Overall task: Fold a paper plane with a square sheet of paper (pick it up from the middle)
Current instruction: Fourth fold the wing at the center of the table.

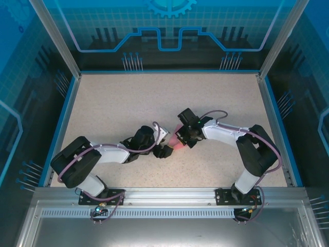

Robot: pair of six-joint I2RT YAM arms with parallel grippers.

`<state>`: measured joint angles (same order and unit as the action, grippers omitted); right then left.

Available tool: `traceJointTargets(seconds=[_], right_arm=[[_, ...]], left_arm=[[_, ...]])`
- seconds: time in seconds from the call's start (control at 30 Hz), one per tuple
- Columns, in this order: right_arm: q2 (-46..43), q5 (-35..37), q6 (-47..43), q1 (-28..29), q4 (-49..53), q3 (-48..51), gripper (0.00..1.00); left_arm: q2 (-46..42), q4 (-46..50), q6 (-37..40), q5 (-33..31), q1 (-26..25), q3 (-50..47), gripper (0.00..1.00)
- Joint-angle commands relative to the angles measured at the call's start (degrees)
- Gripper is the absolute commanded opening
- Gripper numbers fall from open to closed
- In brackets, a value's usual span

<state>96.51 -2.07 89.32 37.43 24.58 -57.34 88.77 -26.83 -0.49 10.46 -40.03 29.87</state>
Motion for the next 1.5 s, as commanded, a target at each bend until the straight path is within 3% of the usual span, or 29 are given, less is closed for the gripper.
traceJointTargets(seconds=[0.0,0.27,0.67,1.07,1.17,1.33,1.47], right_arm=[[0.99,-1.87,1.39,-0.76,2.31,-1.93,0.01],[1.15,-3.42,1.06,-1.30,2.58,-2.79,0.02],[1.29,-6.16,0.42,-2.01,1.93,-2.67,0.14],[0.51,-6.35,0.30,-3.17,2.04,-2.08,0.15],[0.43,-6.71,0.33,-3.50,1.62,-1.49,0.10],[0.12,-8.40,0.42,-3.68,0.75,-1.50,0.07],[0.08,-9.84,0.61,-3.86,0.18,-1.51,0.06]], left_arm=[[1.93,-3.26,5.24,2.93,-0.59,2.29,0.71],[5.69,-3.23,8.14,3.75,-1.11,4.50,0.63],[6.07,-5.89,9.12,-0.01,-1.10,2.74,0.35],[5.47,-5.57,9.80,-0.44,-1.14,1.88,0.21],[5.41,-5.59,9.89,0.01,-1.10,1.77,0.22],[5.77,-5.56,10.37,0.99,-1.10,1.92,0.37],[5.97,-5.74,11.12,0.66,-1.15,1.99,0.37]])
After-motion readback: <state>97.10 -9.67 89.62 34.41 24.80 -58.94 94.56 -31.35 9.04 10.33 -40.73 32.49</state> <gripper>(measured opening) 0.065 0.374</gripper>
